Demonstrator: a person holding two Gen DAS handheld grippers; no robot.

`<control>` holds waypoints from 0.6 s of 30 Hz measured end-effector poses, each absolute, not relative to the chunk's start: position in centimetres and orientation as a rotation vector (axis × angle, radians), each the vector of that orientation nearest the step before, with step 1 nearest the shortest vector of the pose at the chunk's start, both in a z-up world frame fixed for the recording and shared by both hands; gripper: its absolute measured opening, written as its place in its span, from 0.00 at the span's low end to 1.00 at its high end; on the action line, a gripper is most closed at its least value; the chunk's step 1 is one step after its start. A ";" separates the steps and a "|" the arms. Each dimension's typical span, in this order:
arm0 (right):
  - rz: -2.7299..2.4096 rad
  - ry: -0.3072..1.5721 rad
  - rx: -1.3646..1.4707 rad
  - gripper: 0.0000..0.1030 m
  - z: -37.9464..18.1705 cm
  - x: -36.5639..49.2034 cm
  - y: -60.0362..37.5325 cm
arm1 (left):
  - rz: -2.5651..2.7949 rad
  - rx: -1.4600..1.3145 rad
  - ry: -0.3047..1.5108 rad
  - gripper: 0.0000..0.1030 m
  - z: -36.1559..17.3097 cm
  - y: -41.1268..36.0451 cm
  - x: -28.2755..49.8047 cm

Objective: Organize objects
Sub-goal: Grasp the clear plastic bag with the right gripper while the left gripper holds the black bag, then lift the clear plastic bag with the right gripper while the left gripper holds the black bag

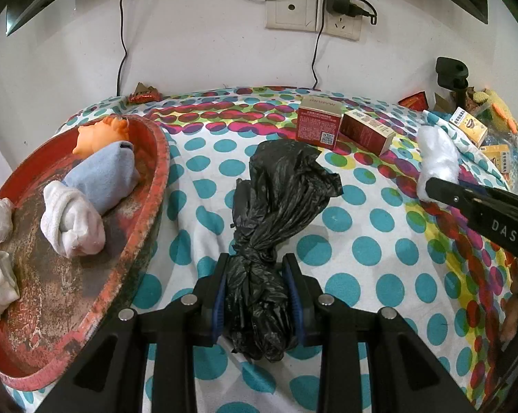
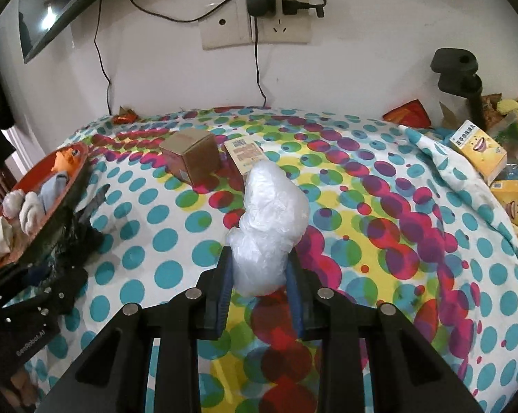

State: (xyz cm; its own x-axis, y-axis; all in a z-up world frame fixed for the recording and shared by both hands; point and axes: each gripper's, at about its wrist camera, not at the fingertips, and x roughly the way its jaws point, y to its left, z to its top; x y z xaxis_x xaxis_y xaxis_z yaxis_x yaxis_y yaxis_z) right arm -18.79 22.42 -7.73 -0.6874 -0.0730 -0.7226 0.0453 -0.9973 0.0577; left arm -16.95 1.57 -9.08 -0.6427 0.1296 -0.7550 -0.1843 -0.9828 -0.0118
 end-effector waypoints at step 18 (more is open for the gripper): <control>-2.852 -0.054 1.308 0.27 -8.4 -19.5 22.9 | 2.713 -1.246 0.135 0.28 -8.2 1.7 -16.5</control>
State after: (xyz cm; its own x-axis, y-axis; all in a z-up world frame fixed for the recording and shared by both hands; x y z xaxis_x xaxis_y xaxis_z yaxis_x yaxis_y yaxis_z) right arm -19.50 22.92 -8.42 -0.6527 -0.0178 -0.7574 -0.0110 -0.9994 0.0329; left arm -16.53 1.69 -8.23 -0.6427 0.1015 -0.7594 -0.1764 -0.9842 0.0178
